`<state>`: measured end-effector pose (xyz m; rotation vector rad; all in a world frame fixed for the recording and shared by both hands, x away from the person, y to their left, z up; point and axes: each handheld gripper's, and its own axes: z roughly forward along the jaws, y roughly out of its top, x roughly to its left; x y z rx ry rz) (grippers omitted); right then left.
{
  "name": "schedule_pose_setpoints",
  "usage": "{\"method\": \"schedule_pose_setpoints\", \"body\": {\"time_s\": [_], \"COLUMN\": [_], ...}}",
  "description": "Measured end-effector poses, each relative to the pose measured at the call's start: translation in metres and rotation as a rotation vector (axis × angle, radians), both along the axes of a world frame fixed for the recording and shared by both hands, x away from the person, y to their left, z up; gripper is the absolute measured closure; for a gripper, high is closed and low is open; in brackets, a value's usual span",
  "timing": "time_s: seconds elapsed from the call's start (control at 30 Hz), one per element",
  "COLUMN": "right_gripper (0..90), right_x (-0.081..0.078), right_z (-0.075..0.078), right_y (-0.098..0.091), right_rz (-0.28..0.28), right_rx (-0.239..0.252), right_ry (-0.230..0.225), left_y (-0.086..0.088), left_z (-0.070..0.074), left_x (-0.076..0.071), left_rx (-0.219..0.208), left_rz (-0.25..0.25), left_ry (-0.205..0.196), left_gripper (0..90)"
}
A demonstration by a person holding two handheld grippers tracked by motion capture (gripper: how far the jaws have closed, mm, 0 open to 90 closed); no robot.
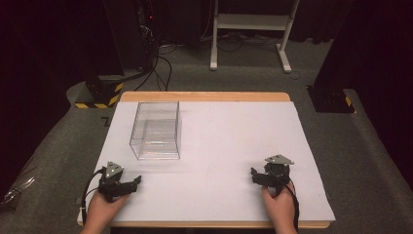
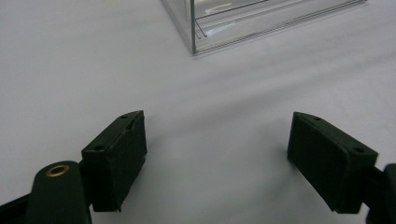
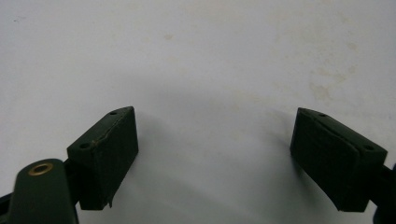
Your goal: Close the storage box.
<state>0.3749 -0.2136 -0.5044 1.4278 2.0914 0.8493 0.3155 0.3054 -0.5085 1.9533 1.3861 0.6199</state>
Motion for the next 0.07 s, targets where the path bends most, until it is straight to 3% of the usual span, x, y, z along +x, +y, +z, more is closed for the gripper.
{"method": "schedule_pose_setpoints", "body": {"time_s": [0.07], "right_gripper": [15.0], "right_x": [0.0], "right_z": [0.0], "right_y": [0.0], "right_rz": [0.0], "right_rx": [0.0], "right_ry": [0.0], "left_y": [0.0001], "left_z": [0.0001], "left_x": [0.0001], "left_rx": [0.0], "left_rz": [-0.002], "left_ry": [0.001], "left_gripper": [19.9]}}
